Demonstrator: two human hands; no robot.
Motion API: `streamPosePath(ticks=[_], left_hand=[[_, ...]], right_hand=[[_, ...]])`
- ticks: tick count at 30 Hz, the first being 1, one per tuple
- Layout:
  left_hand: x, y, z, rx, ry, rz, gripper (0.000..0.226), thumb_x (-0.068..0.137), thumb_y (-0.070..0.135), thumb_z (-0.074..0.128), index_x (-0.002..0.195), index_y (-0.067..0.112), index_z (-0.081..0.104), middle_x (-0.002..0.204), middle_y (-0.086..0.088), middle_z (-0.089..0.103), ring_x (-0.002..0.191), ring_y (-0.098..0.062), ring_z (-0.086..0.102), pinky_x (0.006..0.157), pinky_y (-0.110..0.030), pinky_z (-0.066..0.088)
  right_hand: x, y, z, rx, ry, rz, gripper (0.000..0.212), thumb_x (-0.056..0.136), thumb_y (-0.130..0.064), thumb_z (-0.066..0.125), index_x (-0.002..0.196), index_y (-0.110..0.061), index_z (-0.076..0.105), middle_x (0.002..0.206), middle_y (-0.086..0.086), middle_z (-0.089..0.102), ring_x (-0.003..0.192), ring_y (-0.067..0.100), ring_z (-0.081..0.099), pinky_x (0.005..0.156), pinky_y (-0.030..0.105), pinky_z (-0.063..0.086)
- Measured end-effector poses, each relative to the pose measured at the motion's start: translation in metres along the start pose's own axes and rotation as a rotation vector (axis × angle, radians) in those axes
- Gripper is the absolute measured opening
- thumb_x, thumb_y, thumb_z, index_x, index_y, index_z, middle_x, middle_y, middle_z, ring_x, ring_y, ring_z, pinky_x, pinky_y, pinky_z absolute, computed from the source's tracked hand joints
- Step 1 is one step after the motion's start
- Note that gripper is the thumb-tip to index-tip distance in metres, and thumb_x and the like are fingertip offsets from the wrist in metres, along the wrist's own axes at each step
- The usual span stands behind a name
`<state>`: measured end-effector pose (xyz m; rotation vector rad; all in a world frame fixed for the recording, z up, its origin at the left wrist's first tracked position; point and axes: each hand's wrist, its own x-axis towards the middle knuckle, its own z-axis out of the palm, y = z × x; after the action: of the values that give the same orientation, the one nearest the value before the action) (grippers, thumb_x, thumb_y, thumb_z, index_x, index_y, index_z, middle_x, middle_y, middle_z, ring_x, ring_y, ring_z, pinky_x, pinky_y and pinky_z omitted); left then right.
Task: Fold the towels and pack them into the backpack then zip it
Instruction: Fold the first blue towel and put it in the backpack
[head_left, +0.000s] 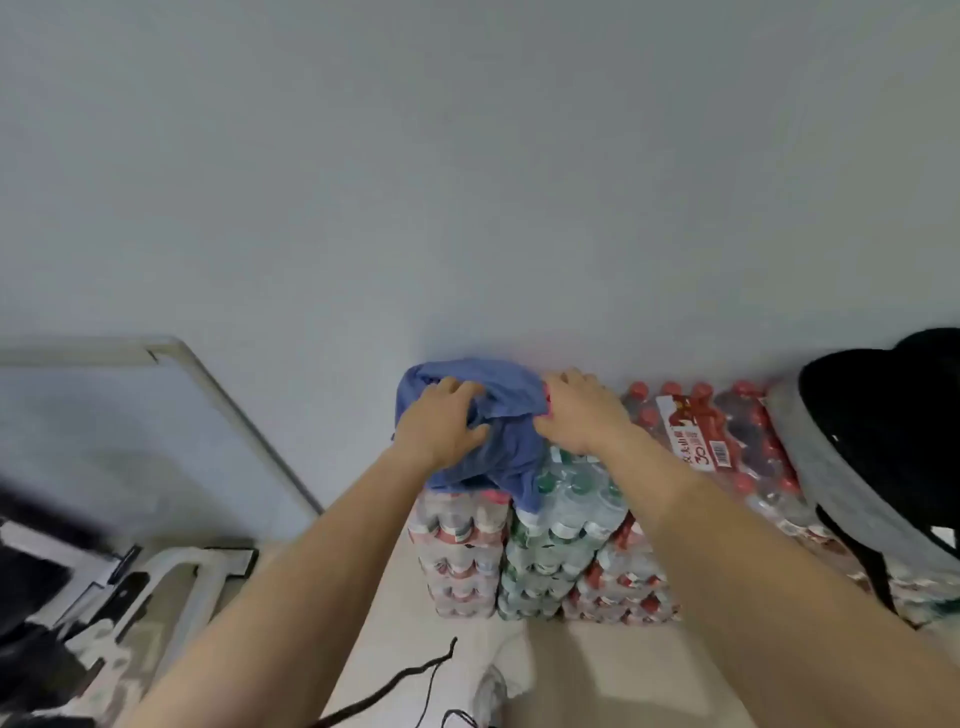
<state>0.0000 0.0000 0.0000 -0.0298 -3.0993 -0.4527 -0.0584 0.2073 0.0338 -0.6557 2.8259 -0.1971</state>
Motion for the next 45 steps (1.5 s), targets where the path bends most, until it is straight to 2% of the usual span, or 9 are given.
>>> streamPosePath(ticks=[4,8,12,16,21,27,31,37,45], left_hand=[[0.023,-0.010,0.014,-0.090,0.108,0.072,0.032,0.082,0.044,0.058,0.108,0.025,0.062,0.096,0.003,0.055,0.088,-0.020,0.053,0.070,-0.036,0.044],[0.041,-0.020,0.026,-0.164,0.138,0.098,0.024,0.081,0.044,0.056,0.093,0.026,0.064,0.088,0.005,0.053,0.079,-0.017,0.050,0.068,-0.038,0.044],[0.051,-0.016,0.031,-0.231,0.192,0.055,0.011,0.086,0.033,0.060,0.087,0.025,0.067,0.090,0.006,0.057,0.080,-0.016,0.053,0.066,-0.042,0.047],[0.061,0.000,0.012,-0.361,0.293,-0.009,0.023,0.086,0.037,0.053,0.098,0.027,0.069,0.097,0.010,0.060,0.089,-0.012,0.057,0.071,-0.038,0.050],[0.087,0.042,-0.036,-0.420,0.515,-0.051,0.017,0.081,0.018,0.057,0.091,0.020,0.070,0.087,0.011,0.059,0.075,-0.011,0.058,0.070,-0.035,0.051],[0.120,0.062,-0.088,-0.426,0.510,-0.215,0.020,0.074,0.020,0.056,0.090,0.029,0.064,0.092,0.010,0.069,0.077,-0.010,0.066,0.075,-0.036,0.056],[0.122,0.067,-0.095,-0.295,0.464,-0.300,0.020,0.072,0.020,0.058,0.089,0.028,0.066,0.090,0.007,0.072,0.081,-0.018,0.068,0.076,-0.037,0.055],[0.119,0.068,-0.089,-0.313,0.430,-0.342,0.023,0.080,0.016,0.059,0.099,0.024,0.069,0.096,0.005,0.071,0.085,-0.019,0.067,0.085,-0.036,0.054],[0.127,0.073,-0.104,-0.198,0.356,-0.365,0.022,0.079,0.017,0.054,0.091,0.031,0.067,0.094,0.008,0.071,0.086,-0.019,0.065,0.076,-0.036,0.054]], right_hand=[[0.029,-0.008,0.031,0.084,0.026,-0.149,0.056,0.087,-0.038,0.064,0.139,-0.023,0.048,0.134,0.006,0.051,0.123,0.030,0.048,0.097,0.041,0.043],[0.055,0.001,0.044,0.164,0.096,-0.157,0.032,0.085,-0.029,0.068,0.117,-0.024,0.063,0.117,-0.002,0.060,0.108,0.024,0.057,0.090,0.039,0.046],[0.066,0.015,0.046,0.327,0.171,-0.188,0.016,0.085,-0.034,0.053,0.093,-0.026,0.065,0.093,-0.006,0.064,0.091,0.023,0.061,0.084,0.042,0.049],[0.078,0.020,0.015,0.556,0.195,-0.134,0.009,0.095,-0.025,0.058,0.103,-0.021,0.059,0.093,-0.004,0.069,0.087,0.023,0.065,0.078,0.040,0.052],[0.097,0.024,-0.060,0.708,0.327,-0.280,0.007,0.094,-0.019,0.057,0.095,-0.025,0.059,0.076,-0.001,0.064,0.072,0.019,0.061,0.070,0.044,0.052],[0.105,0.044,-0.148,0.600,0.490,-0.410,0.010,0.095,-0.026,0.057,0.096,-0.028,0.066,0.083,-0.011,0.063,0.082,0.016,0.061,0.078,0.038,0.051],[0.104,0.072,-0.170,0.556,0.570,-0.364,0.011,0.094,-0.031,0.054,0.098,-0.030,0.065,0.083,-0.014,0.061,0.085,0.018,0.061,0.079,0.040,0.052],[0.091,0.128,-0.177,0.469,0.645,-0.178,0.013,0.095,-0.034,0.052,0.099,-0.030,0.064,0.093,-0.012,0.067,0.090,0.019,0.063,0.078,0.039,0.053],[0.070,0.199,-0.181,0.361,0.682,0.034,0.014,0.097,-0.034,0.050,0.101,-0.028,0.062,0.099,-0.008,0.067,0.091,0.024,0.062,0.074,0.038,0.051]])
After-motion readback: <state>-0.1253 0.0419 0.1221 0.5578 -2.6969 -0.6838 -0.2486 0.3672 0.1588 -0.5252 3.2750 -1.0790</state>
